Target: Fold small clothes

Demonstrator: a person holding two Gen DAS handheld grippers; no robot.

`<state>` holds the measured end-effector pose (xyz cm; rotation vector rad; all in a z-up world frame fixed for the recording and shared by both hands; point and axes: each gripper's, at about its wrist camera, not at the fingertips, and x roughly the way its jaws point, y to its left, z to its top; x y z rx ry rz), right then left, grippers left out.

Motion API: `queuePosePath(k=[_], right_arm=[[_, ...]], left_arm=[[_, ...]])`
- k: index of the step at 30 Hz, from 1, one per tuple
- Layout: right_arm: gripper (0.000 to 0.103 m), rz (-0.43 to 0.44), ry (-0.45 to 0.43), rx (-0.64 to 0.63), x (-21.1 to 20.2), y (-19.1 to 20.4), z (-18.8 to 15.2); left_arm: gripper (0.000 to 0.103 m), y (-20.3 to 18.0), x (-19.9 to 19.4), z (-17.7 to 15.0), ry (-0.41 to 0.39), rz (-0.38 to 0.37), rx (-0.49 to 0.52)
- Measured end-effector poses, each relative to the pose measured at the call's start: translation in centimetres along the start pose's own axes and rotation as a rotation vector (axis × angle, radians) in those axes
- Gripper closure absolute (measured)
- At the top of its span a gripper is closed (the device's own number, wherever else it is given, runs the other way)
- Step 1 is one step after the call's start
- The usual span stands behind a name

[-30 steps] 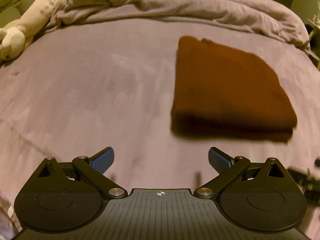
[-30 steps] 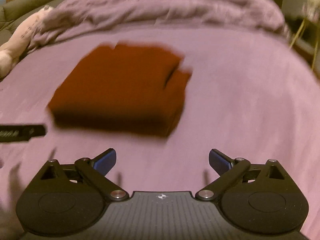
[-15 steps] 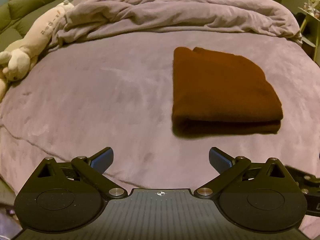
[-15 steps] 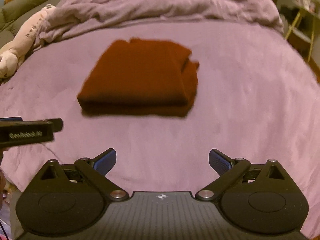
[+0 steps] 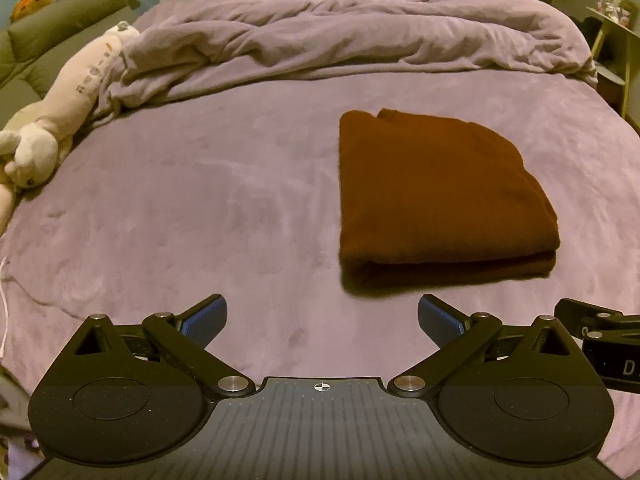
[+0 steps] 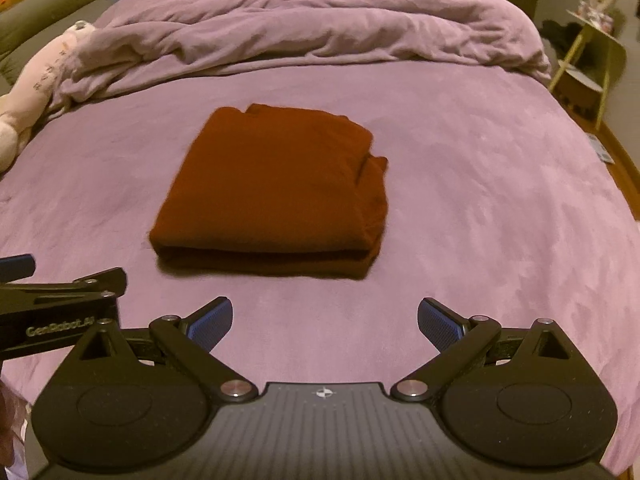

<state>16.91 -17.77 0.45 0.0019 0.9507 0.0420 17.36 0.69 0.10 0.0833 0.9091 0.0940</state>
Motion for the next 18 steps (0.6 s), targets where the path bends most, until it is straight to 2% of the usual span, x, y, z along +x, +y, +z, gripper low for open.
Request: queuePosePath(k=[18], right_arm=[[0.004,-0.02,0.018,0.034,0.67,-0.76,-0.28]], left_arm=[[0.0,-0.61,0.87,0.01,0.03,-0.034,0.013]])
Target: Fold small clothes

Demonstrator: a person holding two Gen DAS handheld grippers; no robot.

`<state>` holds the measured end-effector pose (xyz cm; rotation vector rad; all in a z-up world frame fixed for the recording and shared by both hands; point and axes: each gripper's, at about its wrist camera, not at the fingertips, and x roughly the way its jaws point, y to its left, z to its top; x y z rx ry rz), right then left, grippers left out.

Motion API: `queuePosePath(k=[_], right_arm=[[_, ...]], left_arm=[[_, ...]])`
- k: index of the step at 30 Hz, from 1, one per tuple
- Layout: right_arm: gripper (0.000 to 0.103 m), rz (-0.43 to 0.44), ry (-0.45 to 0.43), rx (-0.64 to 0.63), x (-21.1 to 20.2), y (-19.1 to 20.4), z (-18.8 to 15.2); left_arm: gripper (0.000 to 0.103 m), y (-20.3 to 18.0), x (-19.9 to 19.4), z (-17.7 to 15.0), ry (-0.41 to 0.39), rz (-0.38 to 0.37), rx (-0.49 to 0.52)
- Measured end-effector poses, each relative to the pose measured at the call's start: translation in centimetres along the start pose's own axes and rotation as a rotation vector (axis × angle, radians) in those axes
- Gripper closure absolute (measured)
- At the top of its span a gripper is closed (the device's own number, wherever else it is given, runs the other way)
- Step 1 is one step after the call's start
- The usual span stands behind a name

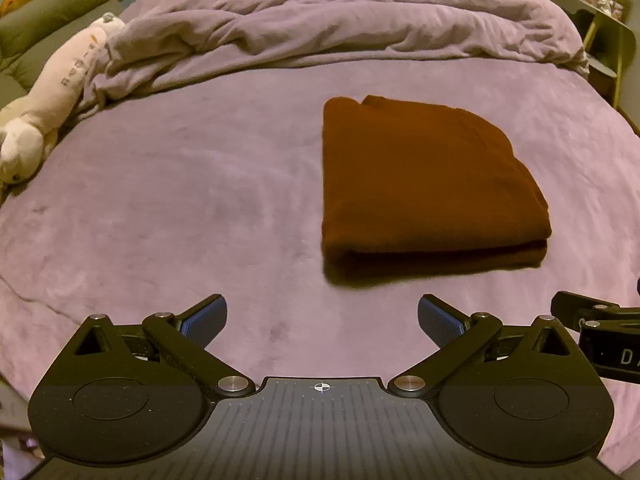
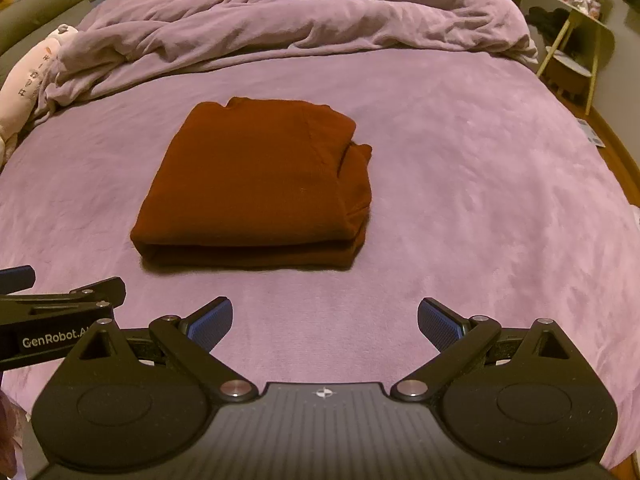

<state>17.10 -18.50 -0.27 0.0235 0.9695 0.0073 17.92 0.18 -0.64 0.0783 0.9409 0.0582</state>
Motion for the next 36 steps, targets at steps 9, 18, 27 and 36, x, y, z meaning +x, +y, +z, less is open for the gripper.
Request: queuePosePath(k=[9,18,27,36], right_arm=[[0.004,-0.003,0.01,0.0,0.09,-0.02,-0.23],[0.004,-0.003,0.015,0.008,0.12,-0.15,-0.35],[0.004,-0.004,0.012,0.003,0.03,-0.14,-0.45],[0.004,-0.008,0.01,0.005,-0.26,-0.02,-0.56]], left_arm=[[0.0,-0.1,0.03,-0.13,0.003,-0.005,0.005],[0.0,-0.15,-0.04,-0.18,0.005,-0.008,-0.001],[0.0,-0.11,-0.11,-0.2,0.006,-0.006,0.0],[0.0,-0.1,-0.25,-0.26,0.005,-0.006,0.001]])
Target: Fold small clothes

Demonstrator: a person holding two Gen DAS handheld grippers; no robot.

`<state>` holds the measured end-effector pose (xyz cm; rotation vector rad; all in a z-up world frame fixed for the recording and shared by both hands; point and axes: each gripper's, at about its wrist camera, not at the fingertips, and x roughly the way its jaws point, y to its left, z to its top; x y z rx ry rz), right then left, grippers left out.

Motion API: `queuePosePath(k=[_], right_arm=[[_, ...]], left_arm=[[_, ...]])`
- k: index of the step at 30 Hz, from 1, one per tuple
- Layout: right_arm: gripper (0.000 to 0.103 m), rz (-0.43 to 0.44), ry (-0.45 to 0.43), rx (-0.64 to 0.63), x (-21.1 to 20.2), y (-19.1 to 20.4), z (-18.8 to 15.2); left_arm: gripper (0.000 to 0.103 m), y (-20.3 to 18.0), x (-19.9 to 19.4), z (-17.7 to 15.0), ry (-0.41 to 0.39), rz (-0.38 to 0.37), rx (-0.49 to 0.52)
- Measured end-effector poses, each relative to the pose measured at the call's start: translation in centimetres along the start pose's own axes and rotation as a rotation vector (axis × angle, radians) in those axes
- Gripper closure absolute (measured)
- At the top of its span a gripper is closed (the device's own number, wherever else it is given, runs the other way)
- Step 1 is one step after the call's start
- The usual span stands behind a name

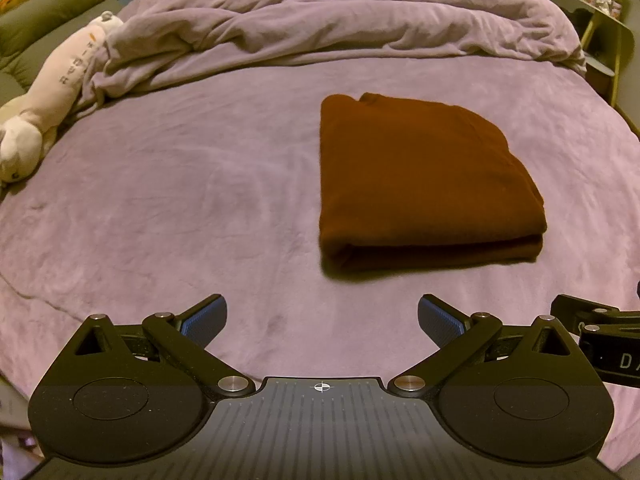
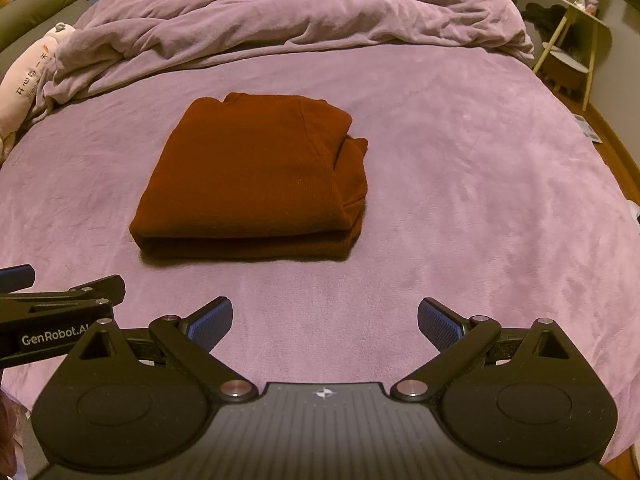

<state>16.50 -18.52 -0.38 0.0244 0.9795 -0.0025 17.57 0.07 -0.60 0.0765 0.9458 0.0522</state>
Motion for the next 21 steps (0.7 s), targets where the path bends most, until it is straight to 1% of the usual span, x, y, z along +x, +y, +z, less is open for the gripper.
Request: queuePosePath(k=[21], right_arm=[[0.004,-0.008,-0.003,-0.012,-0.58,0.47,0.19]], left_arm=[[0.0,0.12,-0.56,-0.11,-0.004,-0.004,-0.013]])
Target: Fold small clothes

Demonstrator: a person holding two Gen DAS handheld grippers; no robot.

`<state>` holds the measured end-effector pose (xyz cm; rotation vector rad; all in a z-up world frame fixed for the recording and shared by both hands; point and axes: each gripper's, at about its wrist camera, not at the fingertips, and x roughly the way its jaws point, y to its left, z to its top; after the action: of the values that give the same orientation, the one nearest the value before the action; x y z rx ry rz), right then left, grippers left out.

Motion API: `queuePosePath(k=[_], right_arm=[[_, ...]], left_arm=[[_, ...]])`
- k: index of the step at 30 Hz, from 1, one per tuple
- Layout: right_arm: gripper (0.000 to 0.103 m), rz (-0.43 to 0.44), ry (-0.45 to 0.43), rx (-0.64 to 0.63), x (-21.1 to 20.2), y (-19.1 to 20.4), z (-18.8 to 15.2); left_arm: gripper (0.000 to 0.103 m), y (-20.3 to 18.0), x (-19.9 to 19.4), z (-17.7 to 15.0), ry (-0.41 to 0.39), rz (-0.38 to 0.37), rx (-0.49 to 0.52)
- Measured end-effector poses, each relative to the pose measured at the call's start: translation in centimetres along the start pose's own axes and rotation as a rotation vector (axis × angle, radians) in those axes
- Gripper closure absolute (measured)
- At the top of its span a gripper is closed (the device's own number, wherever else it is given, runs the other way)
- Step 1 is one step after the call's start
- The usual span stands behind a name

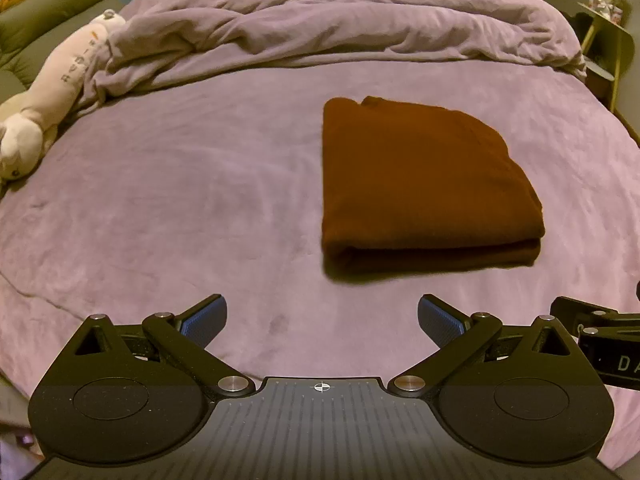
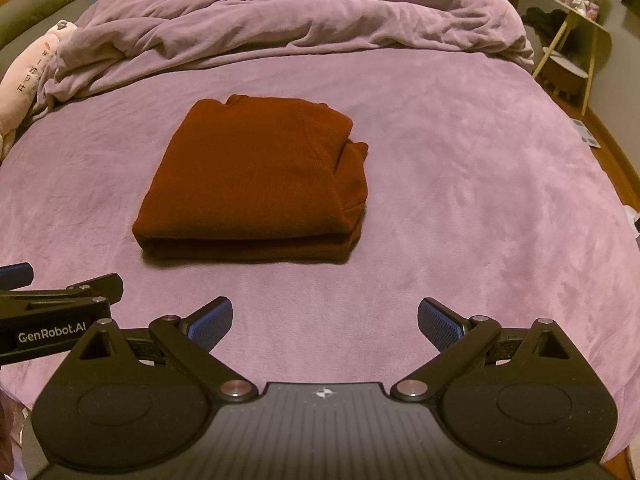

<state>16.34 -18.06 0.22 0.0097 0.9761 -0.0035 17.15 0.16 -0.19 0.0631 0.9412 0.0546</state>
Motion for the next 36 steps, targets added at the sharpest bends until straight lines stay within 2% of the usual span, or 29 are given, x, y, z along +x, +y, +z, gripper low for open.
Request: queuePosePath(k=[36], right_arm=[[0.004,0.004,0.003,-0.009,-0.06,0.0,0.1]], left_arm=[[0.0,-0.01,0.17,0.11,0.014,-0.027,-0.008]])
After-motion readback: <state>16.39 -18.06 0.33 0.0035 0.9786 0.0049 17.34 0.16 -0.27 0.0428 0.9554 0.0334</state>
